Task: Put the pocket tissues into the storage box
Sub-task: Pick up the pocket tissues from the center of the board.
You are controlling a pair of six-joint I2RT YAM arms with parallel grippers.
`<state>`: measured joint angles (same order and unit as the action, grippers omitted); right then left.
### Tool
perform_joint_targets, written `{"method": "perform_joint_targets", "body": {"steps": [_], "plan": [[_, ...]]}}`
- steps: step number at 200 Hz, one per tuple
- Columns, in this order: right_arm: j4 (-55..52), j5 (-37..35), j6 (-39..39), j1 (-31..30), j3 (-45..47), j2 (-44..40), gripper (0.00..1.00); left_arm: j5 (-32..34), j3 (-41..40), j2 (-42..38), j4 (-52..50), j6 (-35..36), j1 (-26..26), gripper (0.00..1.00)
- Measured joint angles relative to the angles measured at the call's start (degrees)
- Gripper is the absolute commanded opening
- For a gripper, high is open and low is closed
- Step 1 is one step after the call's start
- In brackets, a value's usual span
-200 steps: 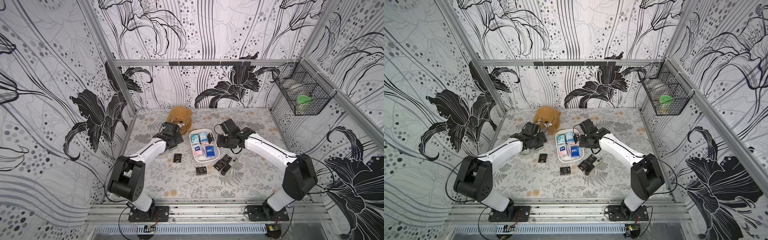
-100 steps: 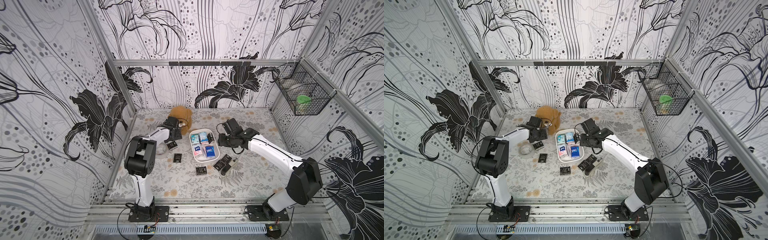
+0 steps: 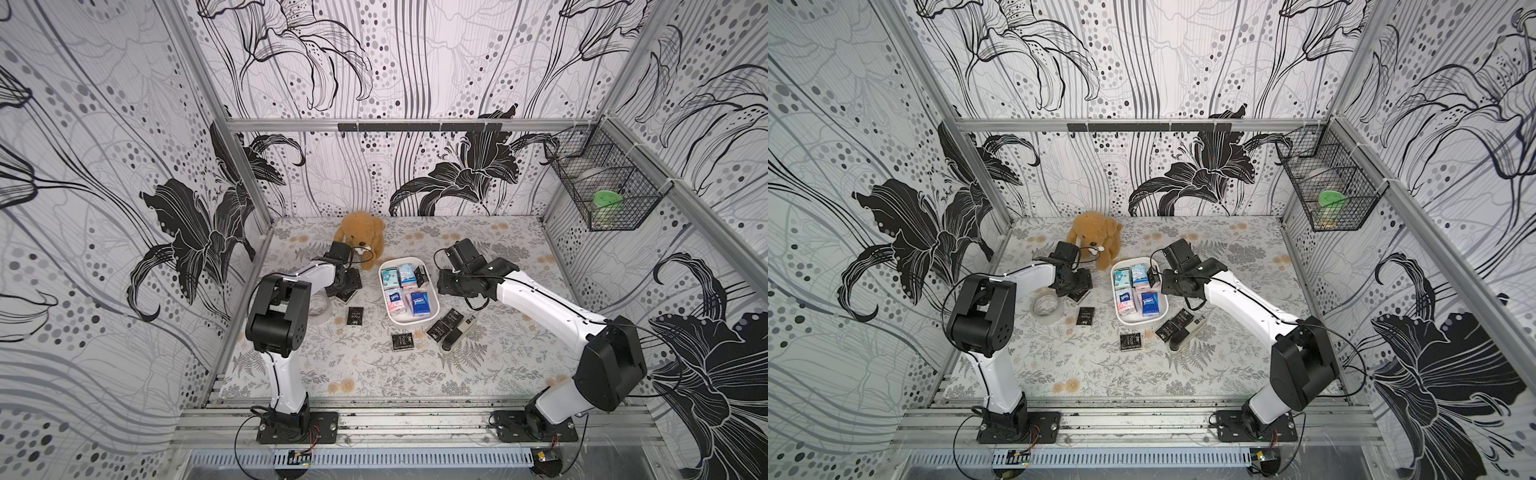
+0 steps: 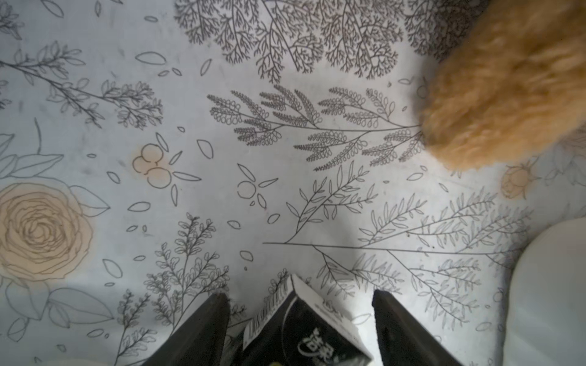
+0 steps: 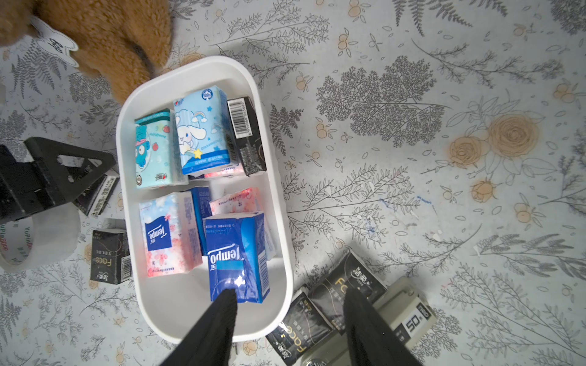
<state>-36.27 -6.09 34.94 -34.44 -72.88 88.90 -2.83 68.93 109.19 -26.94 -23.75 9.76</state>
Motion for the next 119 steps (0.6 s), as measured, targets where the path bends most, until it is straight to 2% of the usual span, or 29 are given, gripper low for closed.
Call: {"method": "perform_joint_targets", "body": {"steps": [67,119], "plan": [[0.4,-0.4,0.0,0.0,0.9,-0.1,0.6,-2.5,-6.4,-6.3,0.2,-4.5,0.0,0.78],[0.8,-0.4,0.0,0.0,1.4,-0.2,0.6,-1.1,-6.2,-5.7,-0.5,-4.8,0.0,0.73]]}}
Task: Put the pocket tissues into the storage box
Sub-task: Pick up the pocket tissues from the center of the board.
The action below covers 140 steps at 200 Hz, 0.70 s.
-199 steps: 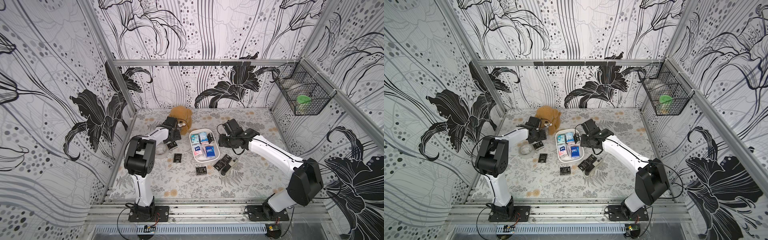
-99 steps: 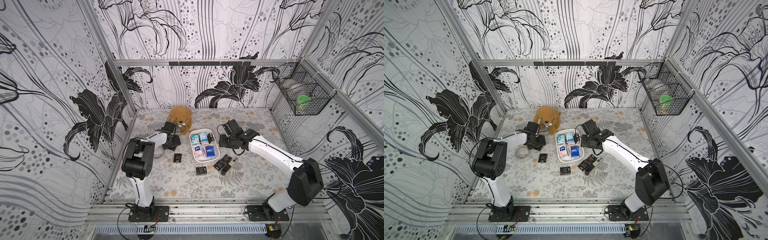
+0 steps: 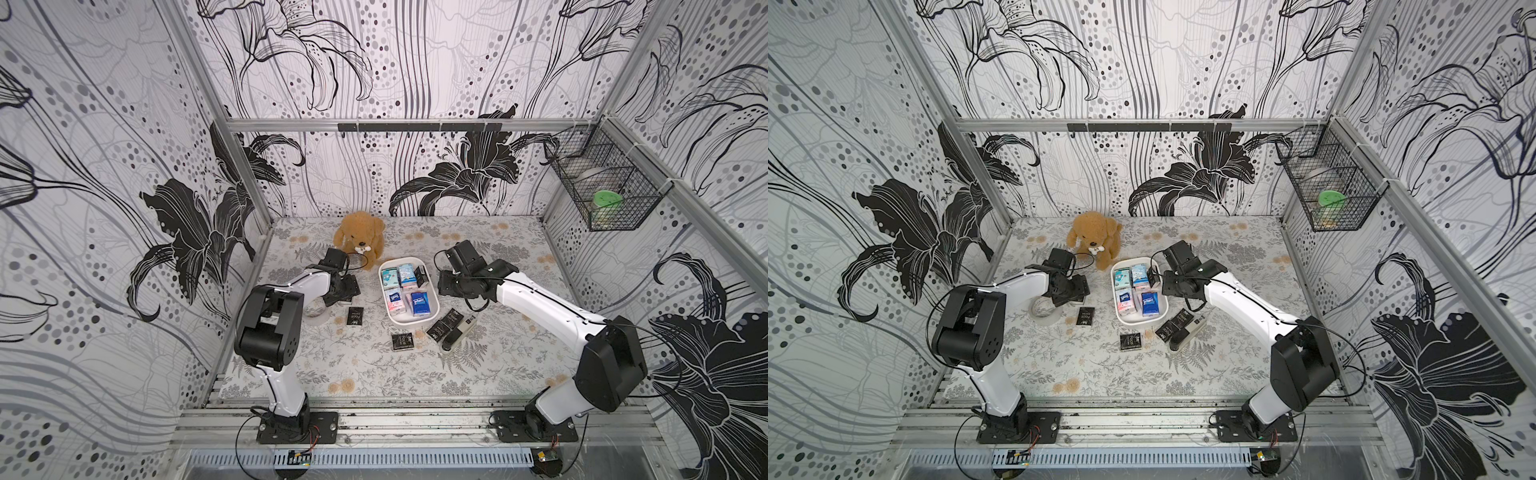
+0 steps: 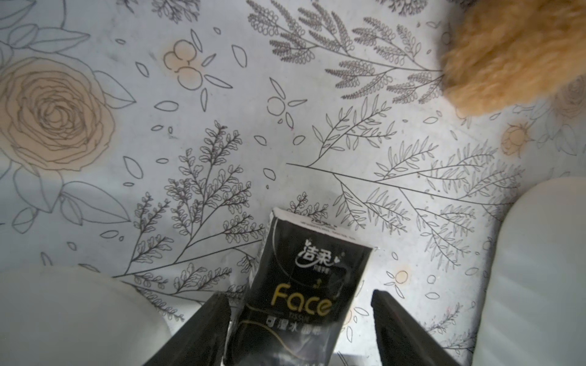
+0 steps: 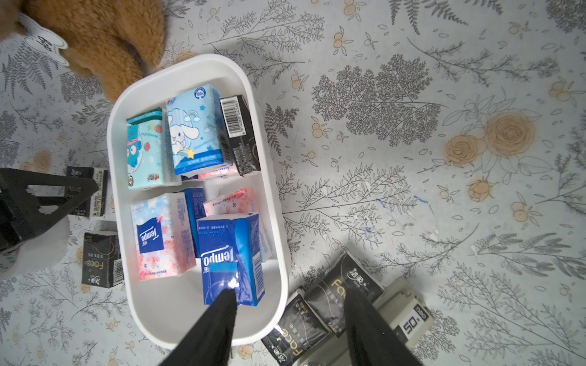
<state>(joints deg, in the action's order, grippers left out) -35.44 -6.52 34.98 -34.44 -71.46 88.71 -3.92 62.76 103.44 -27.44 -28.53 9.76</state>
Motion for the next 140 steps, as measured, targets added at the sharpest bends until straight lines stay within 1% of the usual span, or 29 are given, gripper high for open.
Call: {"method": "perform_joint_targets", "body": {"steps": [49,64,76,87,140], "plan": [[0.0,-0.6,0.2,0.0,0.7,-0.7,0.6,2.1,1.6,2.0,-1.0,0.9,0.0,0.69],[0.0,-0.7,0.2,0.0,0.7,-0.9,0.6,2.4,2.1,2.4,-1.2,1.1,0.0,0.63],[0.0,-0.8,0.2,0.0,0.8,-1.0,0.6,2.6,2.2,2.6,-1.2,1.4,0.0,0.54],[0.0,-0.9,0.2,0.0,0.8,-1.1,0.6,2.7,2.3,2.8,-1.2,1.5,0.0,0.49],[-0.1,-1.3,0.2,0.0,0.8,-1.2,0.6,2.4,2.3,2.8,-1.3,1.3,0.0,0.47]]}}
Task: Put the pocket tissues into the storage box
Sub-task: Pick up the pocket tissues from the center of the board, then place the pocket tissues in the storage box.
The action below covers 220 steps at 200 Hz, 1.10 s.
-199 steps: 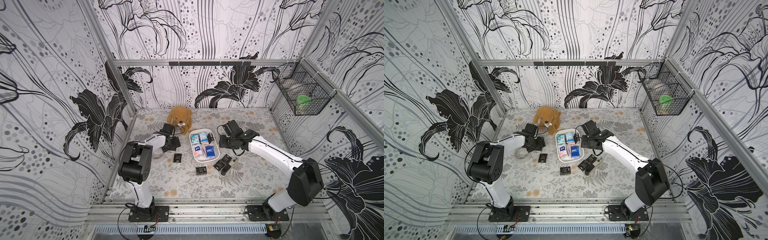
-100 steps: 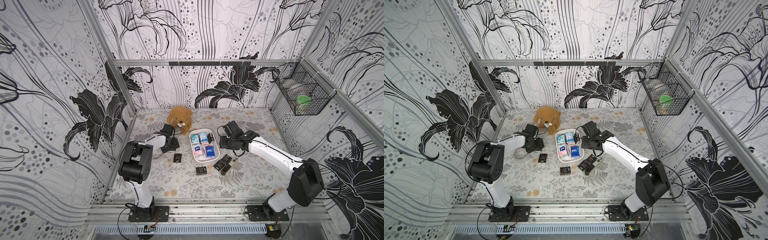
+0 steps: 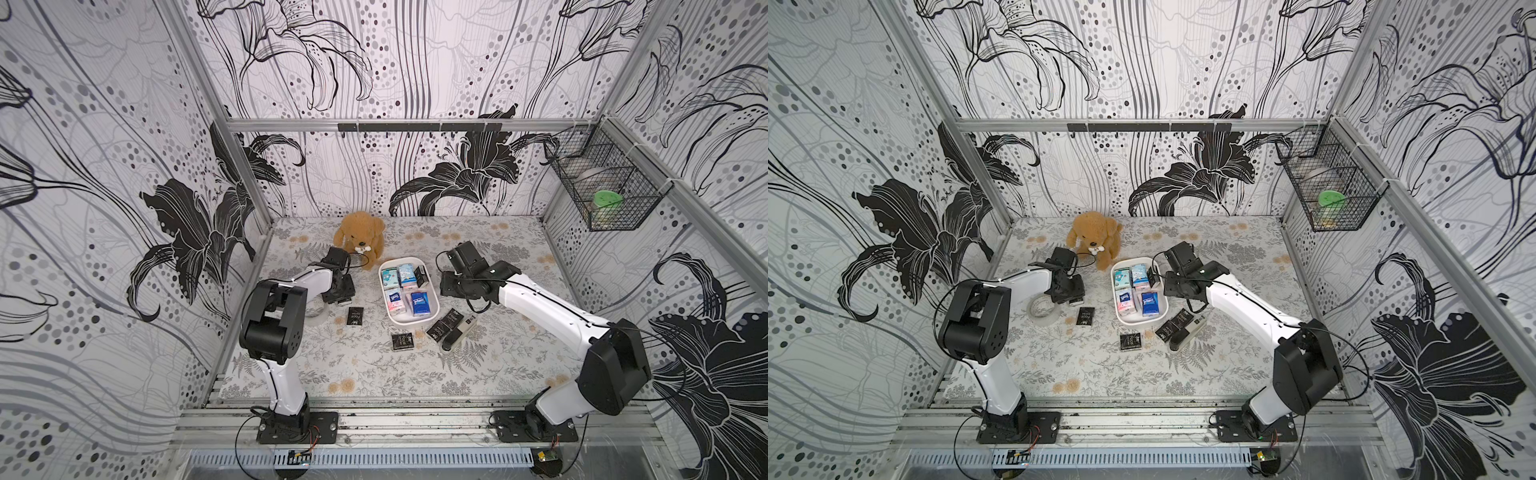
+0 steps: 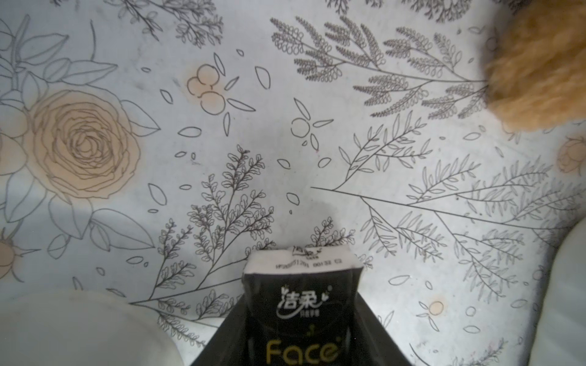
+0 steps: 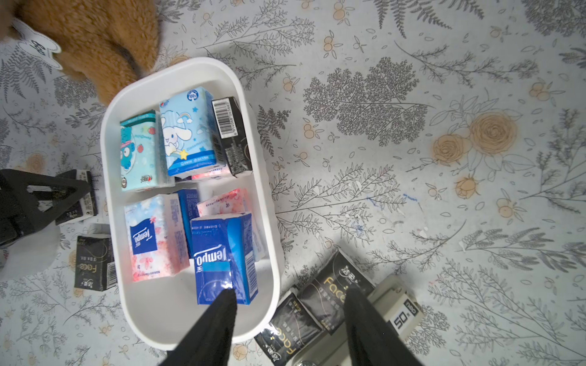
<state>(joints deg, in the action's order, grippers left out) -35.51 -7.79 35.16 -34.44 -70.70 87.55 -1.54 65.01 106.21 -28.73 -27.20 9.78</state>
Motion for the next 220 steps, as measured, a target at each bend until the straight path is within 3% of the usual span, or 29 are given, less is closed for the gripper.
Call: {"method": "perform_joint_targets", "body": {"steps": [33,69,147,189,220], "plan": [[0.0,0.0,0.0,0.0,0.0,0.0,0.6,-2.8,-1.1,-2.0,-0.2,-1.3,0.2,0.47],[0.0,0.0,0.0,0.0,0.0,0.0,0.6,-7.5,-5.9,-11.7,0.5,-5.7,2.0,0.47],[0.0,0.0,0.0,0.0,0.0,0.0,0.6,-10.1,-10.0,-26.9,6.1,-20.3,15.8,0.47],[0.3,-0.2,0.3,0.0,0.0,-0.2,0.6,-9.9,-10.2,-27.1,14.5,-29.9,25.3,0.47],[1.1,-0.8,1.0,0.0,1.7,-2.2,0.6,-9.0,-8.5,-21.4,20.6,-34.4,31.2,0.47]]}}
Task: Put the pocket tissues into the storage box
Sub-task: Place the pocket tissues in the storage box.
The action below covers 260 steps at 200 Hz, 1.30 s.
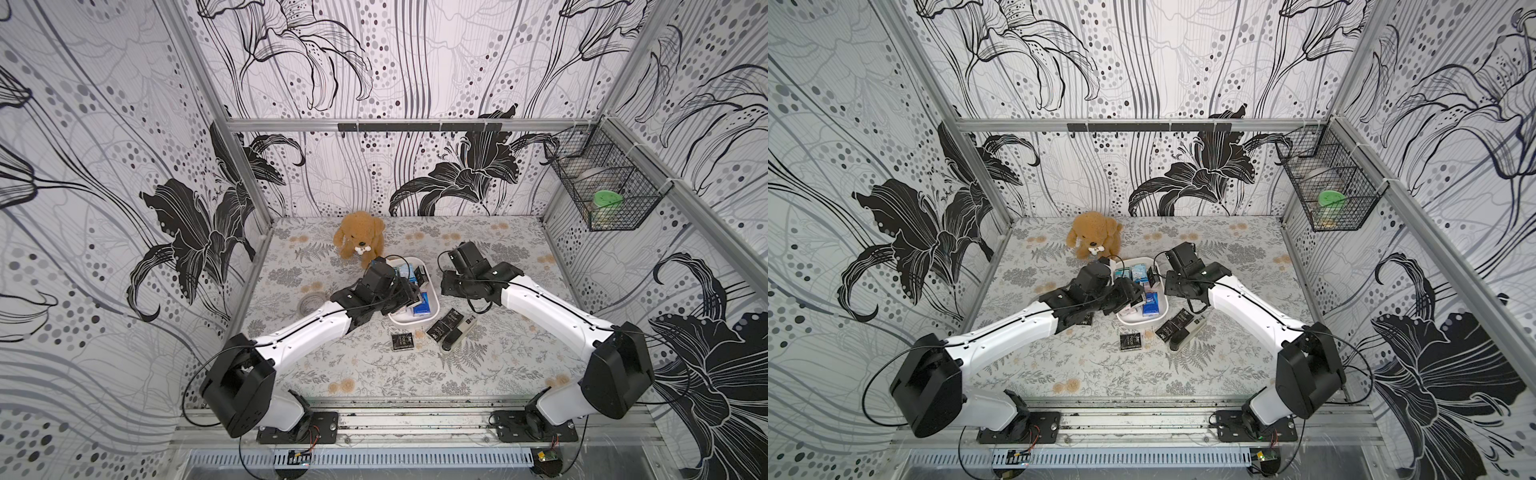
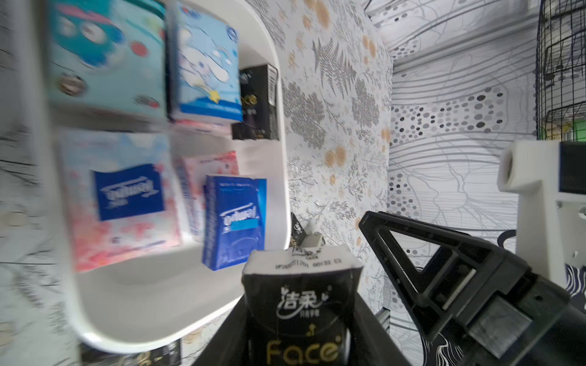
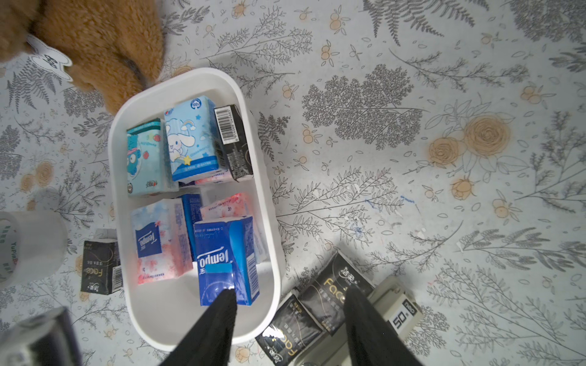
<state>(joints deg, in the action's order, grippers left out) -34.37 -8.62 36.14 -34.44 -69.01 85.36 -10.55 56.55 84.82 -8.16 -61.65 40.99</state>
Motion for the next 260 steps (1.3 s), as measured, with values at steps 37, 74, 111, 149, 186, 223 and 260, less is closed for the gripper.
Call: {"method": "perform_joint_targets", "body": {"steps": [37,74,111,149,186,223,260], "plan": [[0.2,-0.5,0.5,0.8,2.9,-3.0,0.6,0.0,3.8,9.1,5.2,-3.0,3.0,0.46],[0.4,-0.8,0.8,2.0,5.5,-5.5,0.6,0.0,6.8,15.1,7.9,-3.8,3.0,0.46],[0.6,-0.9,1.0,2.3,6.7,-6.5,0.6,-0.2,6.9,18.8,11.8,-5.6,3.0,0.46],[0.6,-0.9,1.0,2.6,6.9,-7.1,0.6,-0.2,6.9,20.4,13.6,-5.7,3.0,0.48],[0.8,-0.9,1.0,2.8,7.4,-7.3,0.6,-0.2,7.1,20.8,13.6,-4.7,2.4,0.48],[0.9,-0.8,1.0,2.8,7.4,-7.4,0.6,-0.2,7.1,20.8,13.5,-3.8,1.2,0.54],[1.0,-0.6,1.0,2.8,7.4,-7.4,0.6,-0.2,7.2,20.8,13.2,-2.4,0.5,0.7]]}}
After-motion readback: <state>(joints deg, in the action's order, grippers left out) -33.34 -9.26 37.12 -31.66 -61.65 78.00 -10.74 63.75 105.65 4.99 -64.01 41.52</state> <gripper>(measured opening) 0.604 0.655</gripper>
